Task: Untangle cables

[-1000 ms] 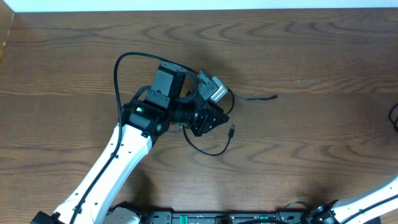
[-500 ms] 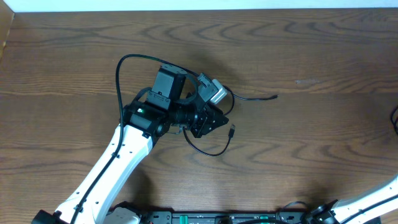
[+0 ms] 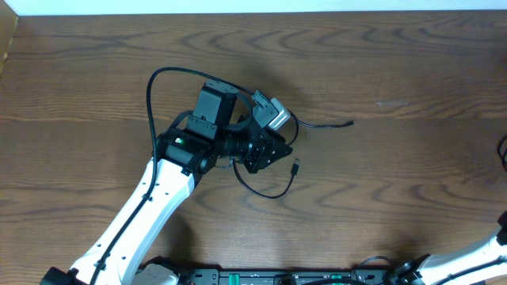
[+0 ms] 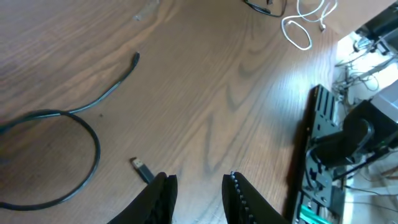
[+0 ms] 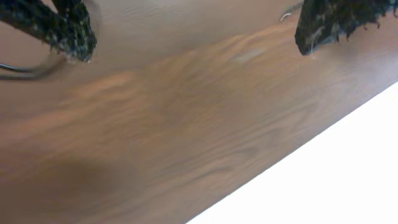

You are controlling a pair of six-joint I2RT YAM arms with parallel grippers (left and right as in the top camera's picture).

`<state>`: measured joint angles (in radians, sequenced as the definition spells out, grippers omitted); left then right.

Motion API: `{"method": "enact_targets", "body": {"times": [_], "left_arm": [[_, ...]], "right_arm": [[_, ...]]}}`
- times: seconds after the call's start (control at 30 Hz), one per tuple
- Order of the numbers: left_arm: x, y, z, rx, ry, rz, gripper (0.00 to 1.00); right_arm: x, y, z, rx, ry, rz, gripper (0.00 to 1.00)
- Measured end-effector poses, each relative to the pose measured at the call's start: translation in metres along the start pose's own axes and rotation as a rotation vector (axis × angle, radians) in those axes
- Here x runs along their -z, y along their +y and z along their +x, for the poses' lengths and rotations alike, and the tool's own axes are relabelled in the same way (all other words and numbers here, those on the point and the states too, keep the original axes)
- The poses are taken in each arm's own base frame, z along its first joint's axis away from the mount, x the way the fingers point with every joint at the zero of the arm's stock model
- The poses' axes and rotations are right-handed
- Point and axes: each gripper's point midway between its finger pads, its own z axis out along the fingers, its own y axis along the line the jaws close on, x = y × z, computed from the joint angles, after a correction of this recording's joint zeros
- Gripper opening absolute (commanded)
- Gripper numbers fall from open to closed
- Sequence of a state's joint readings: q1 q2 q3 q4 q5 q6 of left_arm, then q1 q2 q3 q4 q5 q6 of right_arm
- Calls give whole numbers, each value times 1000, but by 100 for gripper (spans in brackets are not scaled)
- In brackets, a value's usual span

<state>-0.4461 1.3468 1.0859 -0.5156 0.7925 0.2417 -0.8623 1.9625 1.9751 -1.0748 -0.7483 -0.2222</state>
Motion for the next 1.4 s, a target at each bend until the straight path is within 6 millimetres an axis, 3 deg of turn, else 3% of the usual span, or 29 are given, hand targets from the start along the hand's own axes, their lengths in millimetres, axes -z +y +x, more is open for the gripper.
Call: {"method": "enact_targets", "body": {"times": [0.2,0.37,0.47,0.6,0.73,0.9,1.1,1.27,1.4], "left_arm": [[4,35,0,97,1,-204,30],[19,78,11,272,4,-477,31],[35,102,23,390,3,-657,30],[56,122,36,505,-13,-841,31],[67,130,44,585,-33,-927,31],[72,132,52,651,-37,-971,31],[61,142,81,729,67,-1017,31],[31,158,118,794,220,-1024,29],[10,160,137,831,299,-973,30]], "right_arm": [[-39,74,24,58,135,-152,99],[-73,116,60,50,311,-57,99],[-87,129,87,37,415,97,99],[-90,135,115,-13,493,333,99],[-88,139,128,-46,496,500,99],[-92,154,136,-37,481,563,99],[-97,176,147,12,487,564,99],[-101,191,154,45,493,553,99],[-102,193,155,50,493,552,99]]}}
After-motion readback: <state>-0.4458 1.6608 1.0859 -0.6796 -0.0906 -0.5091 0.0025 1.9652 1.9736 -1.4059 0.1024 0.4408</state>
